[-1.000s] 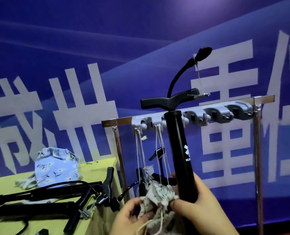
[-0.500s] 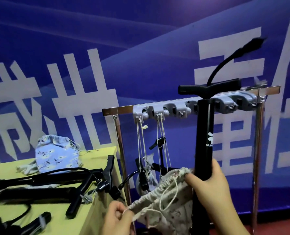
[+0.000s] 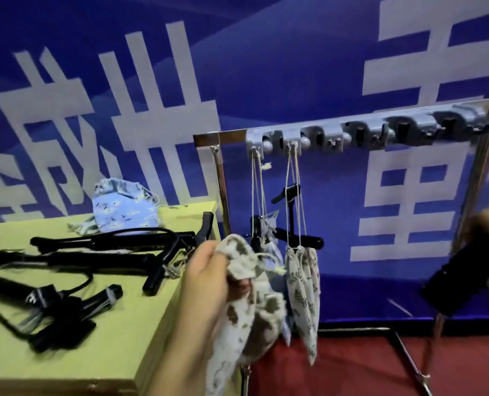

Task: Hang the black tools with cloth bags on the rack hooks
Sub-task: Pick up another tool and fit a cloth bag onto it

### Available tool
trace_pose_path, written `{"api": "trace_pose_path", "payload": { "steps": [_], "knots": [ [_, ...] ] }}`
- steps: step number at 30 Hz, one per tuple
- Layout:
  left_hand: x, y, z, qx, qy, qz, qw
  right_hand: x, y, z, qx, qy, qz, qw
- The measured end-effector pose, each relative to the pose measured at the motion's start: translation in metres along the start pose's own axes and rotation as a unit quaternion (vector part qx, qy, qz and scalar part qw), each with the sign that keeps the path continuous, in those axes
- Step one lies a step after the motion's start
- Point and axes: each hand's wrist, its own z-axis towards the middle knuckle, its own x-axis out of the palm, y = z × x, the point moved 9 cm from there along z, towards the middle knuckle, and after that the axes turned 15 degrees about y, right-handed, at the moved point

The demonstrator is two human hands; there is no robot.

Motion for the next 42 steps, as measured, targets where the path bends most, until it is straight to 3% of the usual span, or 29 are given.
{"api": "trace_pose_path", "payload": {
  "steps": [6,9,12,17,19,22,26,29,30,32,34,35,36,38,40,42],
  "knots": [
    [0.057,-0.014,0.016,-0.024,0.117,-0.016,0.993,0.089,0.000,-0.040,-0.029,0.224,-0.062,0.972],
    [0.078,-0.021,0.017,-0.028,0.185,0.097,0.977,0.121,0.002,-0.056,-0.029,0.306,-0.069,0.949],
    [0.089,-0.029,0.021,-0.004,0.216,0.180,0.960,0.135,0.008,-0.058,-0.044,0.315,-0.113,0.941],
    [0.102,-0.038,0.017,0.020,0.304,0.233,0.924,0.132,0.016,-0.045,-0.069,0.225,-0.228,0.945],
    [0.092,-0.043,0.018,0.045,0.266,0.254,0.929,0.128,0.019,-0.039,-0.073,0.201,-0.233,0.949],
    [0.055,-0.040,0.027,0.063,0.127,0.334,0.932,0.113,0.024,-0.029,-0.060,0.171,-0.170,0.969],
    [0.032,-0.010,0.025,-0.009,0.063,0.493,0.868,0.091,0.032,-0.020,-0.040,0.145,-0.112,0.982],
    [0.009,0.015,0.026,-0.052,0.043,0.523,0.849,0.076,0.037,-0.016,-0.041,0.133,-0.101,0.985],
    [0.001,0.019,0.026,-0.067,0.029,0.512,0.856,0.071,0.037,-0.015,-0.036,0.128,-0.099,0.986],
    [-0.008,0.025,0.028,-0.075,0.019,0.399,0.914,0.066,0.036,-0.014,-0.027,0.123,-0.083,0.989],
    [0.004,0.038,0.021,-0.114,0.064,0.163,0.978,0.065,0.035,-0.014,-0.025,0.121,-0.075,0.990],
    [0.015,0.044,0.016,-0.137,0.100,0.026,0.985,0.065,0.033,-0.014,-0.021,0.122,-0.067,0.990],
    [0.027,0.047,0.012,-0.152,0.138,-0.100,0.974,0.064,0.033,-0.014,-0.020,0.124,-0.060,0.990],
    [0.046,0.048,0.005,-0.175,0.193,-0.297,0.919,0.061,0.031,-0.014,-0.018,0.124,-0.061,0.990],
    [0.046,0.055,0.008,-0.180,0.170,-0.415,0.876,0.059,0.028,-0.014,-0.016,0.126,-0.075,0.989],
    [0.045,0.051,0.008,-0.164,0.156,-0.462,0.857,0.057,0.025,-0.013,-0.016,0.126,-0.078,0.989]
  ]
}}
